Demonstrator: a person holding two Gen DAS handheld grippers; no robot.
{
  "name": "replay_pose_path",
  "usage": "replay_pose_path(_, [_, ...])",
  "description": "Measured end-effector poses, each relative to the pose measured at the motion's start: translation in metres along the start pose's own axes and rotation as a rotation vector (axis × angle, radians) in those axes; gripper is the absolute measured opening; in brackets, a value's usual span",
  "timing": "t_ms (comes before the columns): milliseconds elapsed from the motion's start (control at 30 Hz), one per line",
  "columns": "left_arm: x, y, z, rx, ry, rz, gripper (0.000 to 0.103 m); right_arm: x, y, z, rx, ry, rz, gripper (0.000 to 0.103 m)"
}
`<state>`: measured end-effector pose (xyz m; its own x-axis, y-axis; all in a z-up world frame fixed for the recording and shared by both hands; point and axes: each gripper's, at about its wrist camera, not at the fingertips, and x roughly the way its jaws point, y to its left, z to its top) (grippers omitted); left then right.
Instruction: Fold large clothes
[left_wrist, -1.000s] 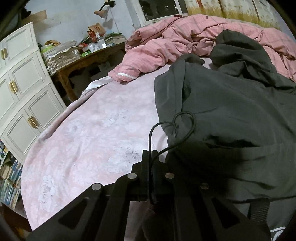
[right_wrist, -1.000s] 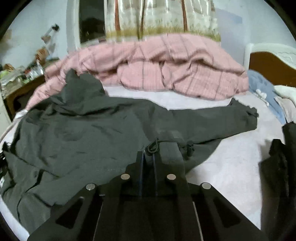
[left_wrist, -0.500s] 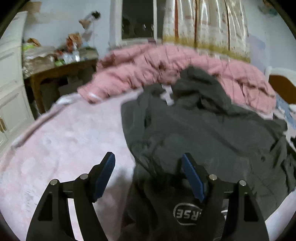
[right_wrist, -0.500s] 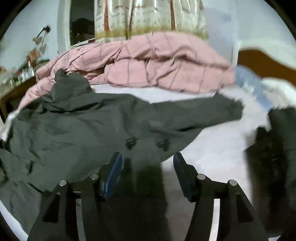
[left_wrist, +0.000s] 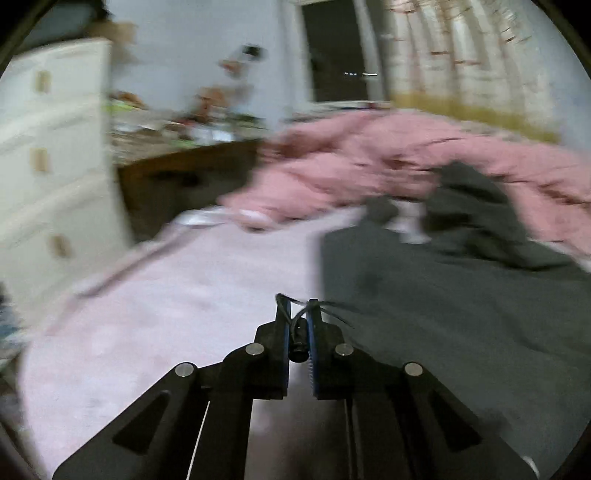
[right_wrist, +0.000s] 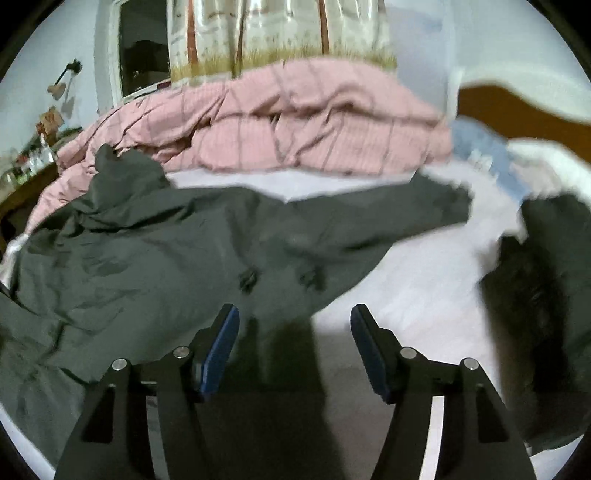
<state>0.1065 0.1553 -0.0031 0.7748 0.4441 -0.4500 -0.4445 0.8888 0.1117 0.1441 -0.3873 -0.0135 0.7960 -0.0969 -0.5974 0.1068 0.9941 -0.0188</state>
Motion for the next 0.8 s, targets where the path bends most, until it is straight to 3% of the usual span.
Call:
replay_pose_path(33, [0.012,0.006,-0.001,-0.011,0.048,-0.012,0.007,-0.002,0.000,0.001,0.002,-0.001,0.006,0.064])
replay_pose_path(100, [0.032,0.018,-0.006,-0.068,0.185,-0.162,0.007,-0.004,-0.003,0.004,0.042,0.034,0.077,0.064])
replay_pose_path(133, [0.037,0.023,-0.008,-0.099,0.215,-0.208,0.007,-0.004,-0.004,0.004,0.076,0.070,0.145,0.064])
replay_pose_path(200, [0.032,0.023,-0.009,-0.114,0.215,-0.280,0.008,-0.005,-0.004,0.001,0.100,0.096,0.201,0.064])
replay_pose_path(267, [0.022,0.015,-0.008,-0.086,0.191,-0.364,0.025,-0.007,0.003,-0.003,0.049,0.096,0.175,0.064])
replay_pose_path(300, [0.016,0.012,-0.008,-0.076,0.182,-0.395,0.055,-0.007,0.007,-0.005,0.012,0.090,0.145,0.064])
replay_pose_path(333, [0.010,0.009,-0.008,-0.077,0.166,-0.411,0.075,-0.006,0.010,-0.008,-0.018,0.089,0.113,0.065])
replay_pose_path(433, [0.007,0.000,-0.009,-0.053,0.173,-0.456,0.079,0.007,0.010,-0.014,-0.036,0.164,0.149,0.067])
replay_pose_path(500, [0.011,-0.011,-0.013,-0.017,0.206,-0.424,0.080,0.017,0.005,-0.019,-0.014,0.239,0.190,0.067])
replay_pose_path(600, [0.023,-0.022,-0.026,0.031,0.303,-0.410,0.077,0.022,0.003,-0.025,-0.043,0.276,0.195,0.067])
replay_pose_path(633, [0.031,-0.028,-0.030,0.053,0.351,-0.407,0.057,0.021,0.004,-0.028,-0.054,0.279,0.192,0.056])
replay_pose_path(667, [0.034,-0.032,-0.033,0.077,0.373,-0.376,0.048,0.020,0.004,-0.030,-0.057,0.280,0.185,0.041])
replay_pose_path(700, [0.032,-0.034,-0.035,0.087,0.360,-0.325,0.032,0.019,0.004,-0.031,-0.045,0.280,0.179,0.026])
replay_pose_path(733, [0.030,-0.033,-0.034,0.074,0.342,-0.305,0.022,0.016,0.002,-0.032,-0.016,0.270,0.172,0.017])
replay_pose_path(800, [0.021,-0.023,-0.029,0.011,0.294,-0.323,0.010,0.003,0.000,-0.032,0.040,0.210,0.141,0.012])
